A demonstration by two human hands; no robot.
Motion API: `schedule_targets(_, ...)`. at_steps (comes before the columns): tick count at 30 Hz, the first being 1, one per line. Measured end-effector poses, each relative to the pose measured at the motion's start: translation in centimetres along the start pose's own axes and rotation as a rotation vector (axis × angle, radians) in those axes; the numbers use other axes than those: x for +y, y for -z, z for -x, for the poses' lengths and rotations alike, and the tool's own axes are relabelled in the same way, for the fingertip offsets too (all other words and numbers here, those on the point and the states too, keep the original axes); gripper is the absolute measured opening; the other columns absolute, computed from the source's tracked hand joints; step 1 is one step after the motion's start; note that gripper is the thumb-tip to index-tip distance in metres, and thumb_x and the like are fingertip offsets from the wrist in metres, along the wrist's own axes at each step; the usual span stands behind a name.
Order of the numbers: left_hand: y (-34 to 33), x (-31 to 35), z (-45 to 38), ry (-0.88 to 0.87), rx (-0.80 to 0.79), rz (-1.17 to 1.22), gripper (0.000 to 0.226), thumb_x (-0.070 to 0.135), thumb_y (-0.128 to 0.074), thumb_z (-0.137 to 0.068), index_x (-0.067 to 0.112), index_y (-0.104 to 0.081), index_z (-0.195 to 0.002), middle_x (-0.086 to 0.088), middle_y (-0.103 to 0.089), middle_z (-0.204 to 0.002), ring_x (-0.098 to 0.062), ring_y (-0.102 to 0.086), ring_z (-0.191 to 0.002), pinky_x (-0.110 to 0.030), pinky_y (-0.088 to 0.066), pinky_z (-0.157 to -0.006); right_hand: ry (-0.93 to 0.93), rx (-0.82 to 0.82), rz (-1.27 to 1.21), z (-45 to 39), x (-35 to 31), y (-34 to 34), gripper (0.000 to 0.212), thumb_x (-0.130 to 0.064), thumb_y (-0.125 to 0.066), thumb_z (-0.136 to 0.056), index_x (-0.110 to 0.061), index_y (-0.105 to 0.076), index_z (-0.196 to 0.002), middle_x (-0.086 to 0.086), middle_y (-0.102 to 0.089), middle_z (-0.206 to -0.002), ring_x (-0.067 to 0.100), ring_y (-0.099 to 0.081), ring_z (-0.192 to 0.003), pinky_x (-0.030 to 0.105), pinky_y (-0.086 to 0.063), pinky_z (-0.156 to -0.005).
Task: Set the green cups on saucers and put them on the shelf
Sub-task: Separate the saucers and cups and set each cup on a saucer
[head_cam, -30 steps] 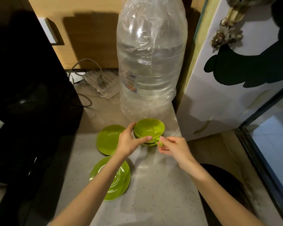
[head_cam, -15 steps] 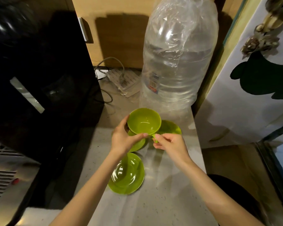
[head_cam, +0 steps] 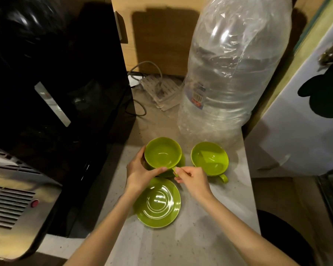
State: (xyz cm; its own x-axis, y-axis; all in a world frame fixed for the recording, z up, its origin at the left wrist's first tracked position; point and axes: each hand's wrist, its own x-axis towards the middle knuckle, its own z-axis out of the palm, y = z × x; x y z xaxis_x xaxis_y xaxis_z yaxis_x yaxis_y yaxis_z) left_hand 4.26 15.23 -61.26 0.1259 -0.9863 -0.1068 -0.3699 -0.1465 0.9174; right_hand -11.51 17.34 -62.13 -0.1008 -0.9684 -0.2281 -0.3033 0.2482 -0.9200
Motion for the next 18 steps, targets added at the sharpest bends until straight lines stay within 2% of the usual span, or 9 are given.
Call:
schedule_targets(5, -0.08, 0.1, 0.09, -0.008, -0.019, 0.007, 0.093, 0.015, -0.085, -0.055, 0.015, -0.039, -0.136, -0.007, -0.05, -0.135, -0.006, -0.043, -0.113, -0.02, -0.036, -0.093, 0.038, -0.005, 0.054, 0.28, 0.02, 0.01, 0.025, -0.019, -0.058, -0.087, 0.0, -0.072, -0.092, 0.02, -0.074, -0.085, 0.026, -0.07, -0.078, 0.034, -0.056, -0.074)
schedule_targets(8, -0.22, 0.08, -0.02, -0.011, -0.02, -0.008, 0.094, 0.016, -0.086, -0.054, 0.016, -0.038, -0.136, -0.006, -0.049, -0.137, -0.006, -0.043, -0.115, -0.02, -0.036, -0.094, 0.056, -0.011, 0.085, 0.29, 0.06, 0.12, 0.027, -0.02, -0.057, -0.088, 0.002, -0.071, -0.091, 0.022, -0.074, -0.085, 0.029, -0.07, -0.081, 0.039, -0.055, -0.077)
schedule_targets(14, -0.34, -0.02, -0.34, -0.013, -0.008, -0.146, 0.096, 0.031, -0.086, -0.052, 0.02, -0.038, -0.134, -0.006, -0.048, -0.138, -0.022, -0.045, -0.126, -0.035, -0.04, -0.102, 0.047, -0.024, 0.095, 0.27, 0.34, 0.32, 0.027, -0.021, -0.055, -0.089, 0.001, -0.07, -0.088, 0.021, -0.072, -0.084, 0.03, -0.069, -0.083, 0.042, -0.056, -0.078)
schedule_targets(18, -0.3, 0.3, -0.54, -0.024, -0.037, -0.195, 0.095, 0.031, -0.085, -0.055, 0.017, -0.037, -0.135, -0.007, -0.045, -0.139, -0.022, -0.044, -0.126, -0.028, -0.037, -0.097, 0.03, -0.027, 0.081, 0.21, 0.36, 0.32, 0.023, -0.021, -0.055, -0.089, -0.002, -0.068, -0.093, 0.018, -0.071, -0.086, 0.029, -0.068, -0.084, 0.047, -0.055, -0.08)
